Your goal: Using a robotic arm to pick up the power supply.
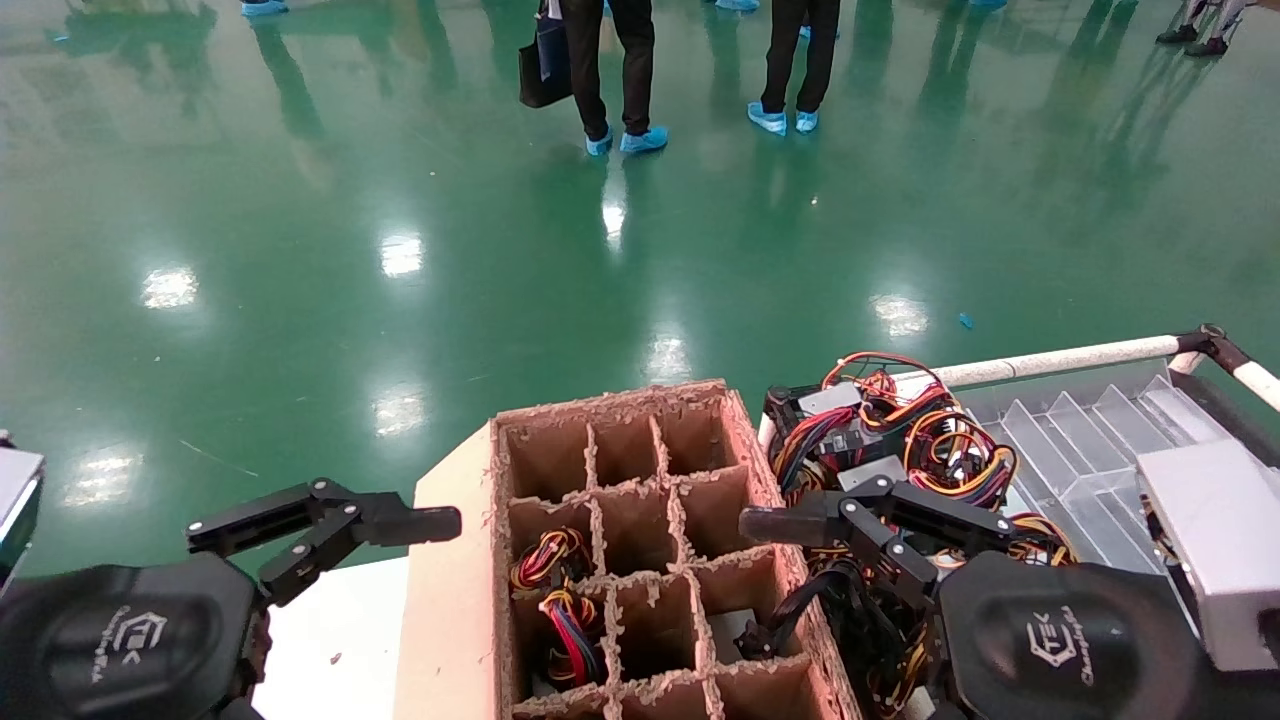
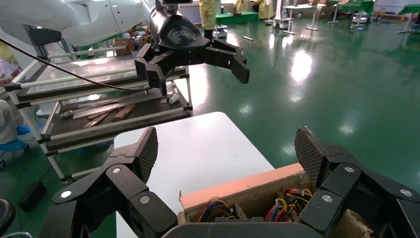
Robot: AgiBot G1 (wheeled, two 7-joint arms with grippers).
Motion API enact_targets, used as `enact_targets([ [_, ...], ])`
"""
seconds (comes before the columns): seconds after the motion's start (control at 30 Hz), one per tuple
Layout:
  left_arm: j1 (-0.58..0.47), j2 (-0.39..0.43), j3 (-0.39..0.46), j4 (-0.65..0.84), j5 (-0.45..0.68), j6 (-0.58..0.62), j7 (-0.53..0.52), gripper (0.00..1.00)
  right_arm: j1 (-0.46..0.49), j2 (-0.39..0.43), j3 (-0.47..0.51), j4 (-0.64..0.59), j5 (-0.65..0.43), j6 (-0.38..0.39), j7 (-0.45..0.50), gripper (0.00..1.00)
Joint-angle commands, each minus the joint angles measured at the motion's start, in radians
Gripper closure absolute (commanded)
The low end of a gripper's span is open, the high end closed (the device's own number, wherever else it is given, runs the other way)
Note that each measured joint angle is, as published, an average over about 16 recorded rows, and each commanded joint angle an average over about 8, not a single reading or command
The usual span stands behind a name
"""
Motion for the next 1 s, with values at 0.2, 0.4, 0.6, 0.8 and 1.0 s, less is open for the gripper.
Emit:
enact_targets([
  [0.2, 0.000, 0.000, 0.000, 0.000, 0.000, 0.000, 0.000, 0.00, 0.000, 0.000, 0.000, 0.000, 0.000, 0.000, 0.000, 0.00],
  [0.4, 0.000, 0.000, 0.000, 0.000, 0.000, 0.000, 0.000, 0.01, 0.000, 0.000, 0.000, 0.000, 0.000, 0.000, 0.000, 0.00],
  [0.6, 0.000, 0.000, 0.000, 0.000, 0.000, 0.000, 0.000, 0.76, 0.000, 0.000, 0.000, 0.000, 0.000, 0.000, 0.000, 0.00],
  [0.8, 0.000, 0.000, 0.000, 0.000, 0.000, 0.000, 0.000, 1.00, 0.000, 0.000, 0.000, 0.000, 0.000, 0.000, 0.000, 0.00],
  [1.0, 0.000, 0.000, 0.000, 0.000, 0.000, 0.000, 0.000, 1.00, -0.010, 0.008, -0.013, -0.010, -0.034, 0.014, 0.007, 0.00],
])
